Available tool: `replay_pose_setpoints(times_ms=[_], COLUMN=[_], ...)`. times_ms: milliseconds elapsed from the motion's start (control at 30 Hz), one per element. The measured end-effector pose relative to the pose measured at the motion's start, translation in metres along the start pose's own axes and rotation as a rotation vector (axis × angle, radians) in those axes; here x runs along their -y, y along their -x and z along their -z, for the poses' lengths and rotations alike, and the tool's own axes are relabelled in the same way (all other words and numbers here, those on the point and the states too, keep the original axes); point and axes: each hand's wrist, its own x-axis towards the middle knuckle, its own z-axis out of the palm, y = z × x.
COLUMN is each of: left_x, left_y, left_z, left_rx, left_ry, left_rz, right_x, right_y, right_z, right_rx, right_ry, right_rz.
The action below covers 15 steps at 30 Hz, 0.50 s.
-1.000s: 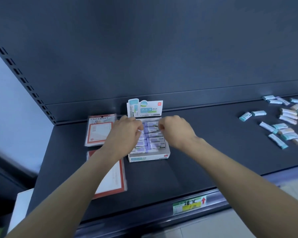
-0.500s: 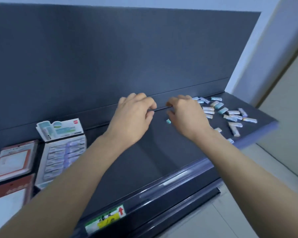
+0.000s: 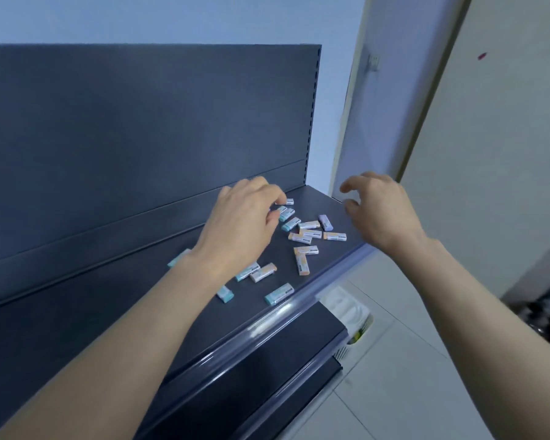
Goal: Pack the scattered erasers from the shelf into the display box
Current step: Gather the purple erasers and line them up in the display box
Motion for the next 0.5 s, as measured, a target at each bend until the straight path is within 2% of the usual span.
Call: replay_pose_setpoints(times_ms=[300, 500], left_x=[0.015, 0.037], left_y=[-0.071, -0.121], left_z=[-0.067, -0.102], left_rx=[0.059, 0.077], left_ry=[0.072, 0.123], left_rz=[0.049, 0.085], right_x=[-0.062, -0.067], right_y=[-0.058, -0.113], right_z=[-0.026, -0.054], right_rx=[0.160, 0.324], right_ry=[0.008, 0.033], right_rz=[0.008, 0.065])
